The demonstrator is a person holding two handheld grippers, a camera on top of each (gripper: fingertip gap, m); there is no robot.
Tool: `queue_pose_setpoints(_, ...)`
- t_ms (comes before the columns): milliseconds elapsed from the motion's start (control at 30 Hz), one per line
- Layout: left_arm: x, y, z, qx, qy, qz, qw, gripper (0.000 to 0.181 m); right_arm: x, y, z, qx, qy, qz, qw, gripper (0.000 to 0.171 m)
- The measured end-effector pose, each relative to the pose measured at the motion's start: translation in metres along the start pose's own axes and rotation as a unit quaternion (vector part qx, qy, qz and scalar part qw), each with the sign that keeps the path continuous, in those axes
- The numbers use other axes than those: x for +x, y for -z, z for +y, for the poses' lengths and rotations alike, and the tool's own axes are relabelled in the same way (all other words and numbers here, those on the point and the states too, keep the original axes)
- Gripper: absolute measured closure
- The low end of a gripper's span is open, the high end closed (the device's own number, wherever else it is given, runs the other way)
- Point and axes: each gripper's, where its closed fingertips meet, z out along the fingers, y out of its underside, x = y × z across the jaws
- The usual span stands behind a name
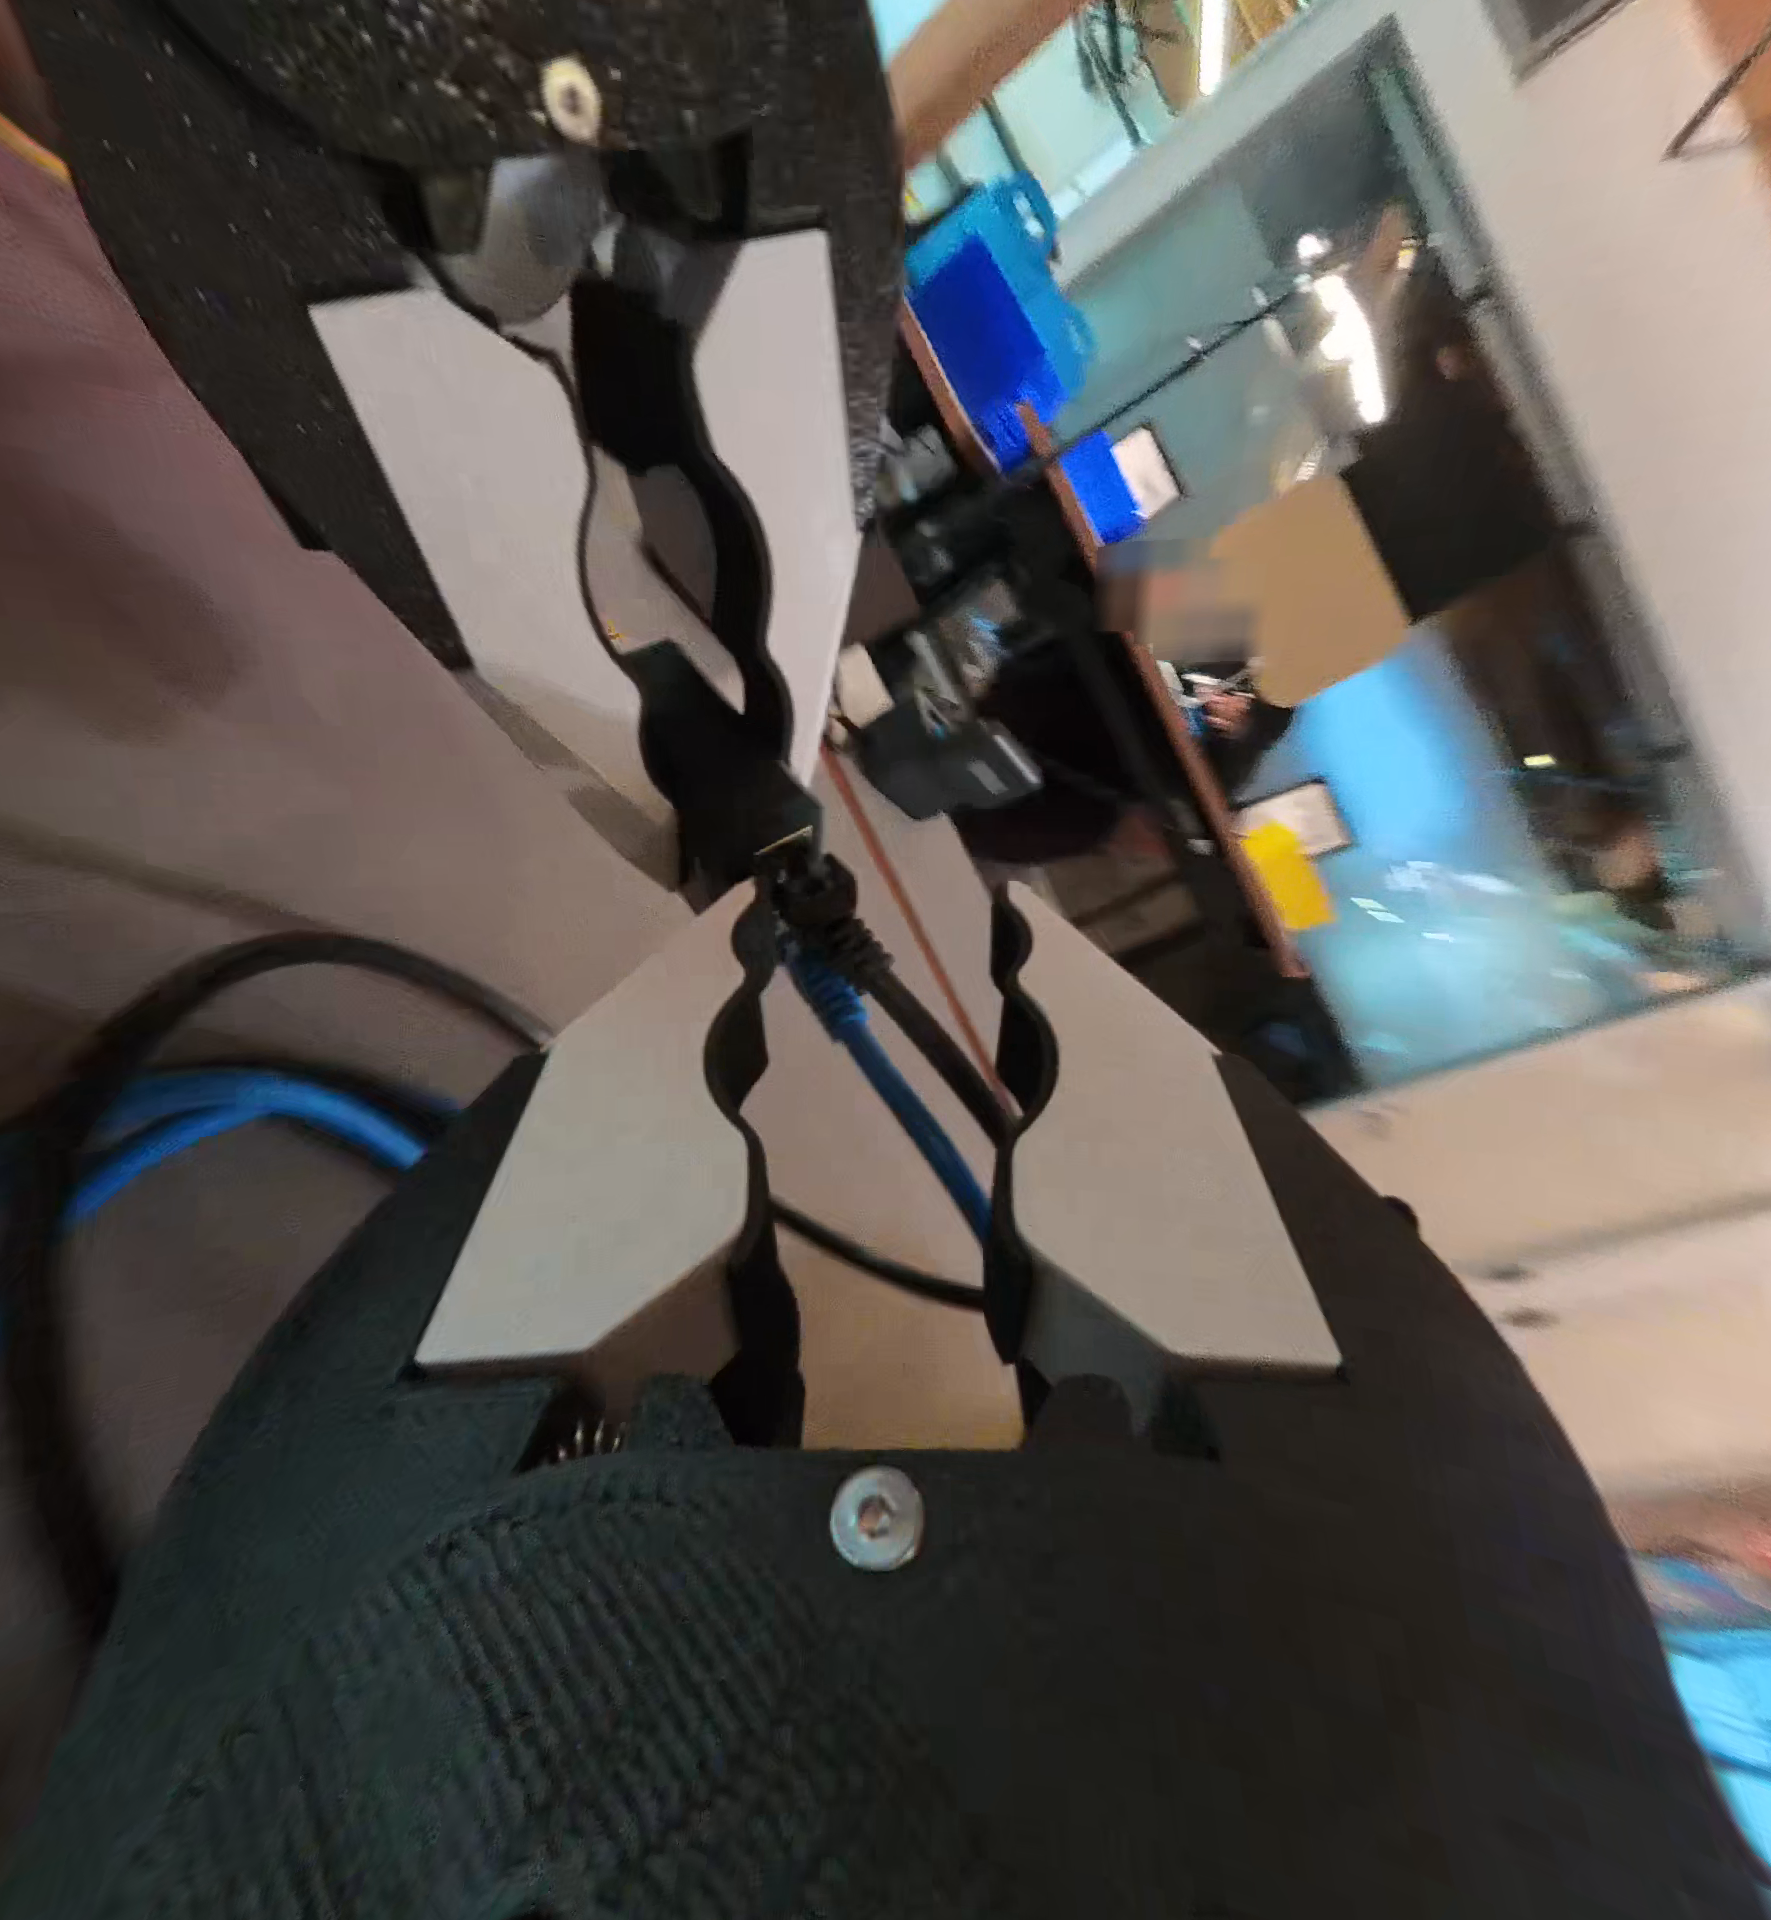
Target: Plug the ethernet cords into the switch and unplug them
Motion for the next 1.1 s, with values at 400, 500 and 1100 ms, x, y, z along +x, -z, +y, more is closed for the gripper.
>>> queue_pose_setpoints(400,0.004,-0.040,0.052,-0.095,-0.092,-0.146,0.980,0.160,-0.052,-0.029,0.030,-0.018,0.143,0.011,0.989,0.152)
queue_pose_setpoints(500,0.006,-0.041,0.054,-0.082,-0.082,-0.142,0.983,0.160,-0.053,-0.029,0.030,-0.014,0.138,0.008,0.990,0.156)
queue_pose_setpoints(1100,0.008,-0.044,0.057,-0.080,-0.116,-0.146,0.979,0.159,-0.064,-0.025,0.039,-0.084,0.054,-0.097,0.990,0.145)
